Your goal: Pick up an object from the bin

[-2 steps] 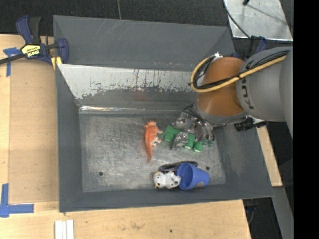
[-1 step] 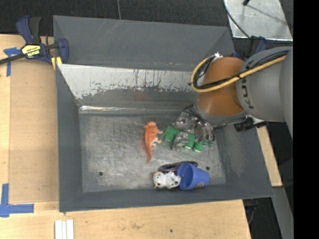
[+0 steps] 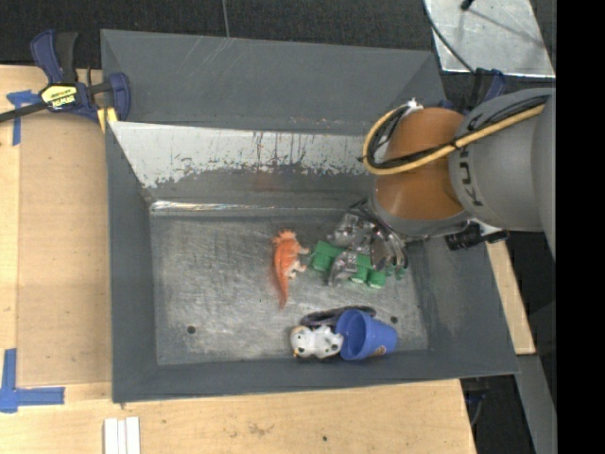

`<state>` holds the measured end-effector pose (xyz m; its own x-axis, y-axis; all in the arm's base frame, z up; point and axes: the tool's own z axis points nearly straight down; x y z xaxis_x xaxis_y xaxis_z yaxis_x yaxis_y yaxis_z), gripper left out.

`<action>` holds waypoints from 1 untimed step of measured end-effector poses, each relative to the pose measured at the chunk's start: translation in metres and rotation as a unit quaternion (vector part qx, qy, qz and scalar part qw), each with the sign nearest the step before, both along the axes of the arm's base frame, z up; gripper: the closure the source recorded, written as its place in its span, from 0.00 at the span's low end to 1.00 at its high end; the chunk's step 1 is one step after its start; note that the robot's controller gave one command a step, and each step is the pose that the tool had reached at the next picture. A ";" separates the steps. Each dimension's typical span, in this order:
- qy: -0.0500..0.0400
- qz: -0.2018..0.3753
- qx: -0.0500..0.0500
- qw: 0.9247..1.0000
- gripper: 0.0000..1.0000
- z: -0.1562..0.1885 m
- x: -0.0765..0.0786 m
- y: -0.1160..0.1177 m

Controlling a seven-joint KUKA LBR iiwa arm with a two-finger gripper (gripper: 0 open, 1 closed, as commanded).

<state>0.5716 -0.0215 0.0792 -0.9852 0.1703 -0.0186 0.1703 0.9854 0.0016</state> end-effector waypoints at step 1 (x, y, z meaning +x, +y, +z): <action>0.006 0.000 0.000 1.000 1.00 0.007 -0.001 0.000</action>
Offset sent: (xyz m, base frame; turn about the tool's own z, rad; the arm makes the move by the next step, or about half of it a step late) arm 0.0000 0.0001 0.0284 0.0000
